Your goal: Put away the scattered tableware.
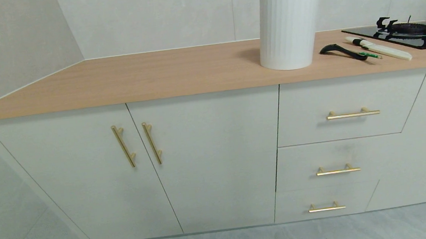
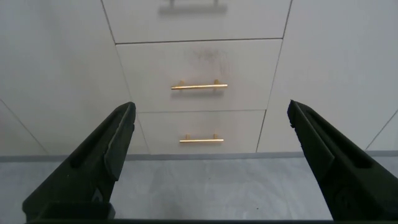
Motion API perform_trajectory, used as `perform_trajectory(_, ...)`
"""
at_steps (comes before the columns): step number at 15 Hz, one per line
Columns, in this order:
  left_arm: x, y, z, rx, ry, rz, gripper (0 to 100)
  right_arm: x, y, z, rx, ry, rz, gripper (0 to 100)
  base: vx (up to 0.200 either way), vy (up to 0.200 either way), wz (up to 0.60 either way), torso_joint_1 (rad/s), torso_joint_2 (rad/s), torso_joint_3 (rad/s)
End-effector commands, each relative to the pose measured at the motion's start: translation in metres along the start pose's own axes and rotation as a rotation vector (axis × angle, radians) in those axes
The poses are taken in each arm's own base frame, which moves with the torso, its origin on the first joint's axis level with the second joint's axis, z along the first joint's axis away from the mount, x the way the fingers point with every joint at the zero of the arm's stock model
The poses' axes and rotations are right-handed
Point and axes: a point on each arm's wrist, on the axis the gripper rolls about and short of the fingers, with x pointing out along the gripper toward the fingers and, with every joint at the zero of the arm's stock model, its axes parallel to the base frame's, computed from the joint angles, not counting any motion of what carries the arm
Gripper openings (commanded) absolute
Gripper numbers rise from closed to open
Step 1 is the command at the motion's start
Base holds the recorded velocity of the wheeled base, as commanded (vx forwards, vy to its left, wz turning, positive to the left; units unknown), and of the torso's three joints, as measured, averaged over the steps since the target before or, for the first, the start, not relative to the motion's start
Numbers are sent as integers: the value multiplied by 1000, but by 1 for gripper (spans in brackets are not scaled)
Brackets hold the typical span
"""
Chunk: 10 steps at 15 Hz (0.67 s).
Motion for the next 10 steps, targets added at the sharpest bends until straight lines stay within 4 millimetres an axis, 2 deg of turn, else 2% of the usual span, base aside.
perform_trajectory(1,0,0,0,-1,1,0,100,0,0,0,-2,1,0,100,0,0,0,0,0,0)
perform_trajectory(3,0,0,0,-1,1,0,100,3,0,2,-2,31,3,100,0,0,0,0,0,0)
perform_trajectory(4,0,0,0,-1,1,0,100,1,0,22,5,-10,7,100,0,0,0,0,0,0)
perform_trajectory(5,0,0,0,-2,1,2,100,1,1,57,23,-39,32,100,0,0,0,0,0,0)
perform_trajectory(6,0,0,0,-2,1,2,100,11,1,77,33,5,48,100,0,0,0,0,0,0)
perform_trajectory(7,0,0,0,-4,-1,2,100,29,2,92,30,85,67,100,0,0,0,0,0,0)
perform_trajectory(8,0,0,0,-2,1,2,100,40,2,98,29,130,77,100,0,0,0,0,0,0)
perform_trajectory(10,0,0,0,-2,1,2,100,103,6,108,36,387,111,100,0,0,0,0,0,0)
